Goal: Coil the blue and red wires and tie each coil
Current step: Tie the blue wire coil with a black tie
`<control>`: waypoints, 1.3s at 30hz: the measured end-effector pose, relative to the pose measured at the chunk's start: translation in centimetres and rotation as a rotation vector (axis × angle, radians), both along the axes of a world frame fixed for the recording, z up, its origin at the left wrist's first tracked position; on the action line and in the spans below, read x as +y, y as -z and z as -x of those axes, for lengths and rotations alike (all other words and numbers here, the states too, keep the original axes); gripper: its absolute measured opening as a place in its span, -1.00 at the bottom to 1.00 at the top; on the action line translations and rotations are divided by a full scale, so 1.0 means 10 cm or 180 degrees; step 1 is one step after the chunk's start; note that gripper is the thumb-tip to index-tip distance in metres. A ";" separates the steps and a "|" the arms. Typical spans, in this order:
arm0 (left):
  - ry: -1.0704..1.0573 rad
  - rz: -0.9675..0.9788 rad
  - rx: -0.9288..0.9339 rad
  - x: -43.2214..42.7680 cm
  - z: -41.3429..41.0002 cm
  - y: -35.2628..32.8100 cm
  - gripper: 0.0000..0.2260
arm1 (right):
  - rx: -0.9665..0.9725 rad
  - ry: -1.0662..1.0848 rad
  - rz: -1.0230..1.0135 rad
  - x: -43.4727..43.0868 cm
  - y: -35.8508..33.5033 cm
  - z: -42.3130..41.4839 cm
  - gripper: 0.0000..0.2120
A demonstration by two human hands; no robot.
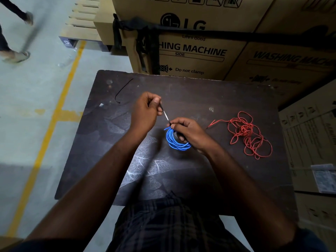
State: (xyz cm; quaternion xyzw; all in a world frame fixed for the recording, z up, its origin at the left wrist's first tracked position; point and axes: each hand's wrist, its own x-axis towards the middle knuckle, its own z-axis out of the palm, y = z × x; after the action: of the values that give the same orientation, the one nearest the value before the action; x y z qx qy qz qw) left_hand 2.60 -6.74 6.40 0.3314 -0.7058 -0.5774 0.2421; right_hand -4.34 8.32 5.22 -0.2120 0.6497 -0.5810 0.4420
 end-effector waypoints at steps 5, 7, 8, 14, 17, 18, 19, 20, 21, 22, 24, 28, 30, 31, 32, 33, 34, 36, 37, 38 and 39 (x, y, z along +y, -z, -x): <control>-0.0244 -0.0716 -0.0147 -0.07 0.09 0.10 -0.81 | -0.0028 0.0001 -0.0001 -0.02 0.01 -0.09 -0.86; -0.0358 -0.1039 -0.0141 -0.07 0.14 0.14 -0.80 | -0.0024 0.0034 0.0018 -0.05 0.03 -0.10 -0.85; -0.0424 -0.1175 -0.0122 -0.07 0.17 0.14 -0.79 | -0.0015 0.0042 0.0024 -0.06 0.04 -0.11 -0.85; -0.0280 -0.1745 0.0015 -0.03 0.17 0.08 -0.87 | 0.0093 0.0322 -0.0071 -0.04 0.18 -0.06 -0.87; 0.0252 -0.1584 -0.0073 0.05 0.11 0.09 -0.87 | 0.0181 0.0553 -0.0115 -0.02 0.24 -0.01 -0.83; 0.0420 -0.1464 -0.0172 0.09 0.09 0.10 -0.83 | 0.0204 0.0609 -0.0114 -0.02 0.25 0.01 -0.82; 0.0599 -0.1279 -0.0278 0.13 0.08 0.13 -0.80 | 0.0238 0.0649 -0.0120 -0.03 0.26 0.04 -0.82; 0.0775 -0.1040 -0.0361 0.17 0.07 0.15 -0.79 | 0.0293 0.0660 -0.0128 -0.03 0.26 0.06 -0.81; 0.0909 -0.0800 -0.0407 0.20 0.06 0.18 -0.82 | 0.0365 0.0640 -0.0142 -0.04 0.28 0.07 -0.80; 0.0963 -0.0595 -0.0431 0.21 0.05 0.22 -0.86 | 0.0435 0.0603 -0.0154 -0.04 0.29 0.08 -0.79; 0.0923 -0.0380 -0.0466 0.20 0.05 0.27 -0.94 | 0.0496 0.0565 -0.0159 -0.03 0.33 0.06 -0.80; 0.0712 -0.0244 -0.0737 0.16 0.07 0.42 -0.82 | 0.0398 0.0447 -0.0099 -0.01 0.36 0.01 -0.93; 0.0619 -0.0249 -0.0850 0.15 0.05 0.53 -0.82 | 0.0295 0.0354 -0.0059 0.00 0.39 -0.03 -0.94; 0.0582 -0.0262 -0.0895 0.16 0.04 0.57 -0.84 | 0.0248 0.0326 -0.0043 0.01 0.41 -0.04 -0.94; 0.0556 -0.0246 -0.0961 0.16 0.02 0.61 -0.86 | 0.0219 0.0309 -0.0042 0.01 0.44 -0.06 -0.94; 0.0551 -0.0205 -0.1018 0.17 0.01 0.64 -0.85 | 0.0220 0.0299 -0.0067 0.01 0.47 -0.07 -0.93; 0.0567 -0.0155 -0.1068 0.17 0.01 0.67 -0.83 | 0.0250 0.0300 -0.0110 0.01 0.50 -0.09 -0.93; 0.0528 -0.0102 -0.1142 0.17 0.02 0.68 -0.81 | 0.0352 0.0314 -0.0176 -0.01 0.56 -0.11 -0.91; 0.0484 -0.0122 -0.1148 0.17 0.03 0.69 -0.81 | 0.0405 0.0318 -0.0203 -0.02 0.58 -0.13 -0.90; 0.0441 -0.0172 -0.1154 0.17 0.04 0.71 -0.83 | 0.0457 0.0318 -0.0242 -0.03 0.60 -0.14 -0.89; 0.0409 -0.0264 -0.1166 0.17 0.04 0.72 -0.86 | 0.0510 0.0320 -0.0290 -0.03 0.61 -0.15 -0.88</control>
State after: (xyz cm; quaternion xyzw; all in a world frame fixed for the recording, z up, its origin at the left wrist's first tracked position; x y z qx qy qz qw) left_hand 2.25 -5.01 -0.81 0.3949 -0.7334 -0.5502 0.0584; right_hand -2.82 8.06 -0.88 -0.2046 0.7185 -0.5534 0.3682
